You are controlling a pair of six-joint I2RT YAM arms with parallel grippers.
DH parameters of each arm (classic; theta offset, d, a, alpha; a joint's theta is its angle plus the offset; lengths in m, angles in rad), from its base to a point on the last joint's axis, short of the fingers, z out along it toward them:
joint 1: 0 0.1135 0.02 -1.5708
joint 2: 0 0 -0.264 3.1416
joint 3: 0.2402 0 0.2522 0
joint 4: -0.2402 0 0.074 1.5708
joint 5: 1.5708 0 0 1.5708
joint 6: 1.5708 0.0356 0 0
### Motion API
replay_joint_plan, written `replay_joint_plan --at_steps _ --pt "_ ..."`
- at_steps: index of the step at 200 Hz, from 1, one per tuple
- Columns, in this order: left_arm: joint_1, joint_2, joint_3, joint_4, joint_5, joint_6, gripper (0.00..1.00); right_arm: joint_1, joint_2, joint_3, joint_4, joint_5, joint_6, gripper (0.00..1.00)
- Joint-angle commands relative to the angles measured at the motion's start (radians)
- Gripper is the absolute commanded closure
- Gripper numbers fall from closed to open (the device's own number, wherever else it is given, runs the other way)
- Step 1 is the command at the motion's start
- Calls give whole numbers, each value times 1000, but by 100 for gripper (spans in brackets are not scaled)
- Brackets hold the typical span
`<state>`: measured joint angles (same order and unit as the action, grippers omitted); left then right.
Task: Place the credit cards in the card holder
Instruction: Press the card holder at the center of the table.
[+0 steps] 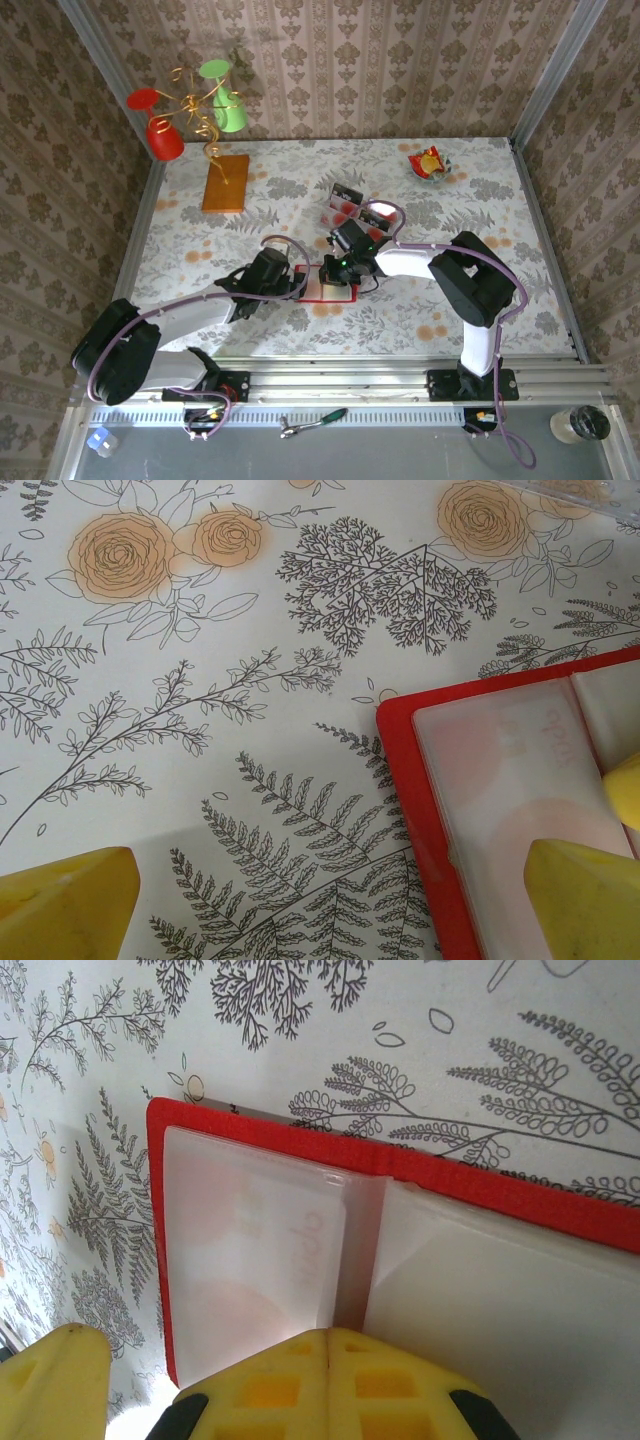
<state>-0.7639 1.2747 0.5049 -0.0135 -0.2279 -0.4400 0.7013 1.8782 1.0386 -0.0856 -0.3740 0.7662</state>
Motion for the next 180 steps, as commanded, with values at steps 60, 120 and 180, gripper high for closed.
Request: replay_joint_plan --at_steps 60,120,180 --pt "6 57 -6 28 16 12 0 4 10 18 -7 -2 10 97" --pt "5 75 -30 32 12 5 0 4 -1 21 -6 -3 13 96" --pt "5 78 -54 34 3 -6 0 0 -28 40 -39 4 0 90"
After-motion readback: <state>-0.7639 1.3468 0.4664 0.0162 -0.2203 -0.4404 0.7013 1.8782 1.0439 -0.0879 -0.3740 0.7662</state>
